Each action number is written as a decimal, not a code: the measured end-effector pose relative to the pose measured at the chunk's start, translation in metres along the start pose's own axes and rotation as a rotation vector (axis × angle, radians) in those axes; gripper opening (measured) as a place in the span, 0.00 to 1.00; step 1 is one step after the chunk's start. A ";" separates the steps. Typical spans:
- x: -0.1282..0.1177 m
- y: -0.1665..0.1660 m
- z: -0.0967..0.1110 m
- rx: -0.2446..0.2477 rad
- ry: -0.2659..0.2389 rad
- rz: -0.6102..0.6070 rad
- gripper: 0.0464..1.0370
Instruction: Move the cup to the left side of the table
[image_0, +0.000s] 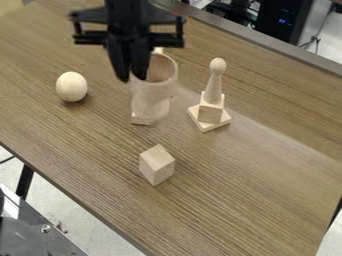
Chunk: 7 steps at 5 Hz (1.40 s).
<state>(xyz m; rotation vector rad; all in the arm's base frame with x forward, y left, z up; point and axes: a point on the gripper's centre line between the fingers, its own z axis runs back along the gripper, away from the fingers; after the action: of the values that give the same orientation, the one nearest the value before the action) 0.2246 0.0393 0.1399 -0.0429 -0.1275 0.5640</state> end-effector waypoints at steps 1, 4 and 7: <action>0.036 0.007 -0.016 0.017 0.018 -0.013 0.06; 0.122 0.046 -0.033 -0.011 -0.017 0.115 0.06; 0.132 0.085 -0.060 0.000 0.034 0.192 0.06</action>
<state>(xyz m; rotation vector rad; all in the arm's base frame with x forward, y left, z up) 0.2980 0.1811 0.0884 -0.0657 -0.0906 0.7551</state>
